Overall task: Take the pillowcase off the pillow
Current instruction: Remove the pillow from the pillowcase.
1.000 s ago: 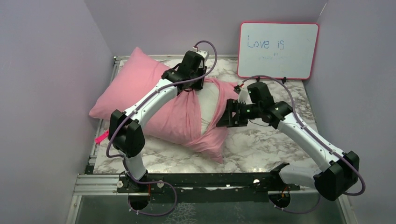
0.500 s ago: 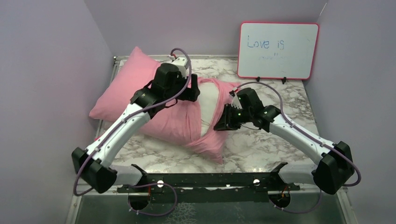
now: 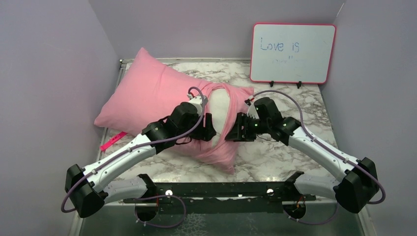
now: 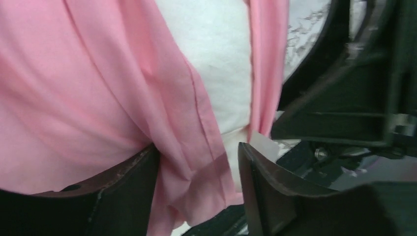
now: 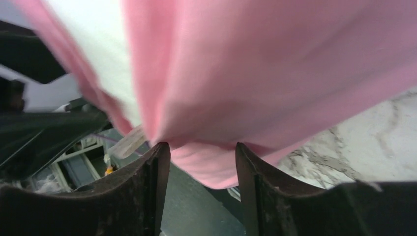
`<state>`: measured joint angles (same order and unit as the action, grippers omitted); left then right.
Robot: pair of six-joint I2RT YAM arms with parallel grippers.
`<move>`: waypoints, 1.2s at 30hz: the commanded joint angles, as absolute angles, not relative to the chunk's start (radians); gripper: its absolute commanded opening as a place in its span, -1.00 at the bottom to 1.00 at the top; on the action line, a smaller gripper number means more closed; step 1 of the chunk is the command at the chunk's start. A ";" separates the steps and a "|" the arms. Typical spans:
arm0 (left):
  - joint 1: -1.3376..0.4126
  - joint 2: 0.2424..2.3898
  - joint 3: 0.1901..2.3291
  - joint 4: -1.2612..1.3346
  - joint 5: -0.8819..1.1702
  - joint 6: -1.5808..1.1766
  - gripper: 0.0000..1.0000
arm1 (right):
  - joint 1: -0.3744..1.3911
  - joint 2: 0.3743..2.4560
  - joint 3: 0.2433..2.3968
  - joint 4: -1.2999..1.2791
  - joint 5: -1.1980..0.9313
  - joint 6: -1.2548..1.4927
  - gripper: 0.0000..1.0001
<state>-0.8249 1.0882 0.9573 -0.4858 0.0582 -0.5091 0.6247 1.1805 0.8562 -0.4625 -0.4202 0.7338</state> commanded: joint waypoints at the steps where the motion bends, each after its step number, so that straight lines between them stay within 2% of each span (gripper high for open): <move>1: -0.887 1.096 0.892 -0.469 -0.148 -0.597 0.05 | 0.627 1.115 0.863 -0.386 -0.561 0.744 0.19; 3: -0.895 1.103 0.866 -0.463 -0.188 -0.601 -0.36 | 0.627 1.133 0.893 -0.434 -0.555 0.738 0.24; 6: -0.899 1.103 0.848 -0.454 -0.212 -0.600 -0.86 | 0.636 1.169 0.924 -0.494 -0.500 0.748 0.28; 8: -0.900 1.087 0.826 -0.424 -0.202 -0.586 -1.00 | 0.641 1.184 0.919 -0.496 -0.458 0.790 0.28; 16: -0.900 1.004 0.718 -0.272 -0.095 -0.494 -1.00 | 0.699 1.315 0.952 -0.465 -0.377 0.900 0.18; 17: -0.899 0.996 0.706 -0.255 -0.087 -0.486 -1.00 | 0.706 1.341 0.970 -0.474 -0.371 0.897 0.05; 20: -0.900 0.977 0.682 -0.232 -0.099 -0.472 -1.00 | 0.733 1.380 1.025 -0.590 -0.272 0.859 -0.75; 21: -0.899 0.971 0.684 -0.236 -0.113 -0.468 -1.00 | 0.735 1.366 1.008 -0.651 -0.212 0.866 -0.95; 24: -0.892 0.959 0.715 -0.272 -0.170 -0.459 -1.00 | 0.735 1.239 0.850 -0.769 -0.071 0.947 -0.99; 28: -0.830 0.965 0.763 -0.344 -0.192 -0.405 -1.00 | 0.735 1.071 0.649 -0.882 -0.007 1.057 -0.99; 32: -0.682 0.988 0.770 -0.375 -0.122 -0.337 -1.00 | 0.735 0.900 0.581 -0.960 0.043 1.117 -0.99; 36: -0.610 1.005 0.761 -0.329 -0.081 -0.312 -1.00 | 0.735 0.810 0.533 -0.904 0.047 1.077 -0.99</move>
<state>-0.7029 0.9855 0.7513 -0.3187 -0.0200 -0.4107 0.7376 0.8600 0.6132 -0.6579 -0.0731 1.1046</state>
